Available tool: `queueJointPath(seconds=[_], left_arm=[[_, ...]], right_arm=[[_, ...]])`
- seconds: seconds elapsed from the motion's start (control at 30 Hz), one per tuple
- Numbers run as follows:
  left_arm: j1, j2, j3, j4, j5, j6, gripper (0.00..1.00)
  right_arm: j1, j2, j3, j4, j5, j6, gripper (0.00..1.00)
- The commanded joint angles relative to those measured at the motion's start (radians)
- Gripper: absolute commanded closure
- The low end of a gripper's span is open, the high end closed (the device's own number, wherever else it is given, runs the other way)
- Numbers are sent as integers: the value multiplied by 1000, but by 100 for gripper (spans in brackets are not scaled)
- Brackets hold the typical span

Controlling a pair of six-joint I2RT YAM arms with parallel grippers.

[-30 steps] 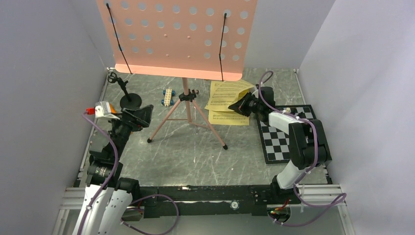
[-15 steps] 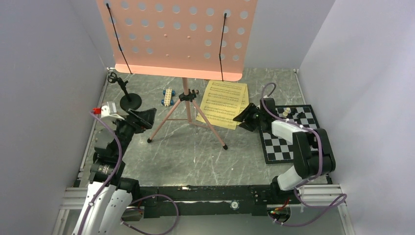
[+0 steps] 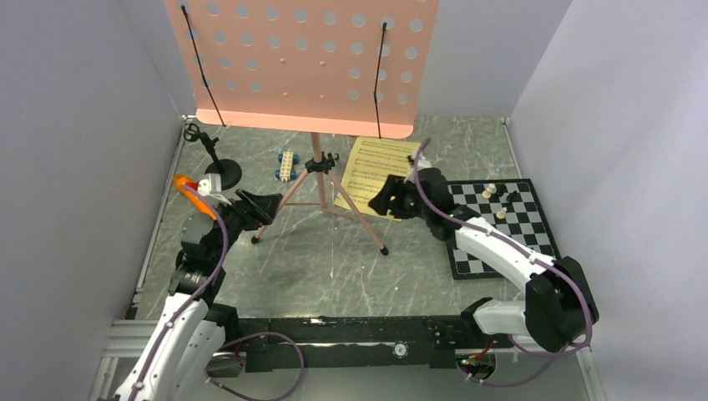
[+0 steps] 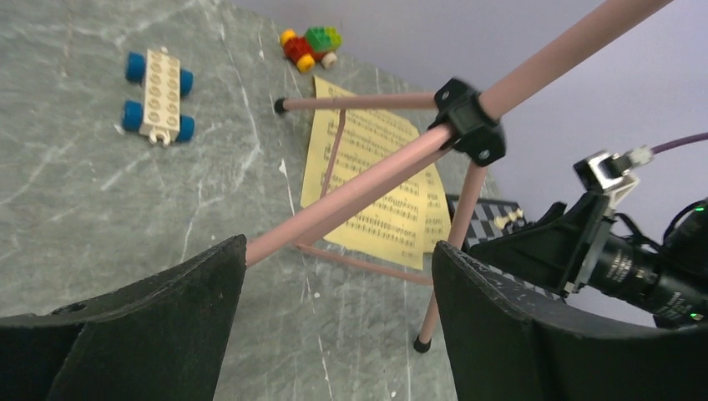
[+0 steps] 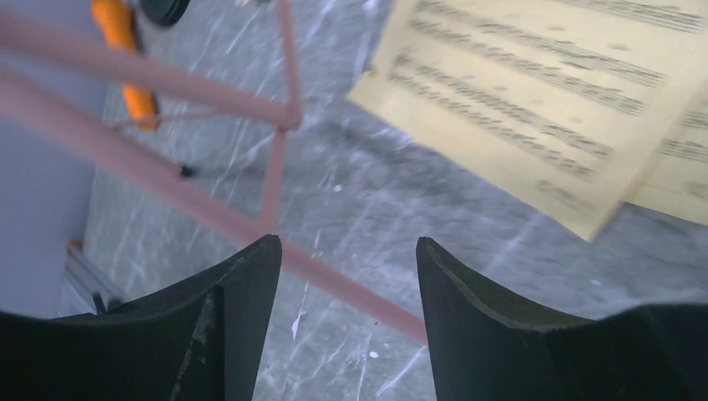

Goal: Pack up the instrument practice props

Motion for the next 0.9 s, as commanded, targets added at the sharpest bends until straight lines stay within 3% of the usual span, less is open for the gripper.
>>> queueJointPath(seconds=[0.0,0.13,0.43,0.6,0.87], left_arm=[[-19,54,-37,190,100,12,15],[-48,39,-35,171,69,50,15],[-63,18,-41,135,47,66,13],[-68,36,-29,144,49,64,13],[-76,47,3,151,32,66,13]], right_arm=[[120,18,32,151,86,-156,35],[181,40,14,234,101,-223,33],[261,144,0,252,136,-326,33],[321,161,-30,271,164,-338,50],[433,129,-83,291,220,-317,66]])
